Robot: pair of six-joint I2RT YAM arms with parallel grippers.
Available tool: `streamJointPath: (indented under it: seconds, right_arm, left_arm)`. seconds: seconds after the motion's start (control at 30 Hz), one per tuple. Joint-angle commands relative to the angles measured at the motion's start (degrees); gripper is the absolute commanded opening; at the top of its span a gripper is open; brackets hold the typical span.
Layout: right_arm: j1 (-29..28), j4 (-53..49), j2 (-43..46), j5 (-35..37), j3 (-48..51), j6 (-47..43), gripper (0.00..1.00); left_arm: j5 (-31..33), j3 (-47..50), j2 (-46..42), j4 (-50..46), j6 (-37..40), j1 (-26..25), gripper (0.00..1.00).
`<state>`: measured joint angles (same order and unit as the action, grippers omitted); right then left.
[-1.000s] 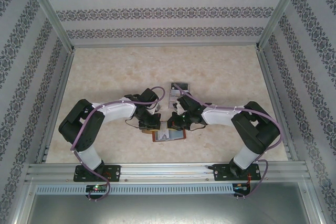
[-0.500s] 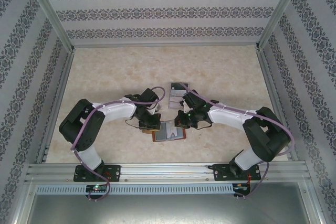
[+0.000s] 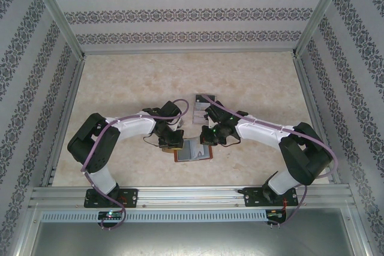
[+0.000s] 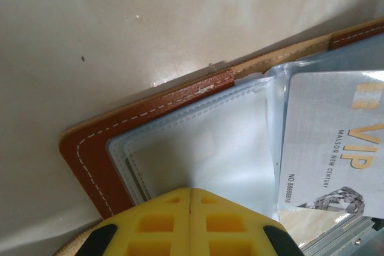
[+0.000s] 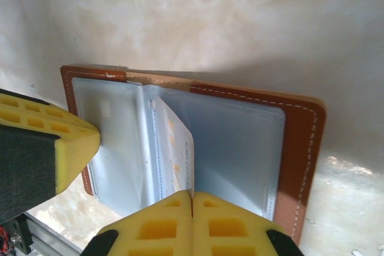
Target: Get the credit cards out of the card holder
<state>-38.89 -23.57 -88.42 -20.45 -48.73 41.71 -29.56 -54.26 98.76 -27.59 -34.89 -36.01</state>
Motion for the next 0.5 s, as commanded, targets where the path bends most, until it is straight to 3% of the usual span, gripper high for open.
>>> streamJointPath:
  seconds: [0.0,0.4,0.47]
  right_arm:
    - [-0.57,-4.07,-0.13,3.6,-1.36,-1.27,0.0]
    - [-3.17,-0.16,-2.37,0.01,-2.38,1.3,0.0]
    - [-3.36,0.03,-2.37,-0.25,-2.51,1.78,0.05]
  left_arm:
    - [4.27,1.56,1.83,-2.72,0.79,-0.69,0.01]
    - [4.12,1.4,1.6,-2.64,0.62,-0.64,0.01]
    - [4.12,1.51,1.48,-2.64,0.62,-0.64,0.01]
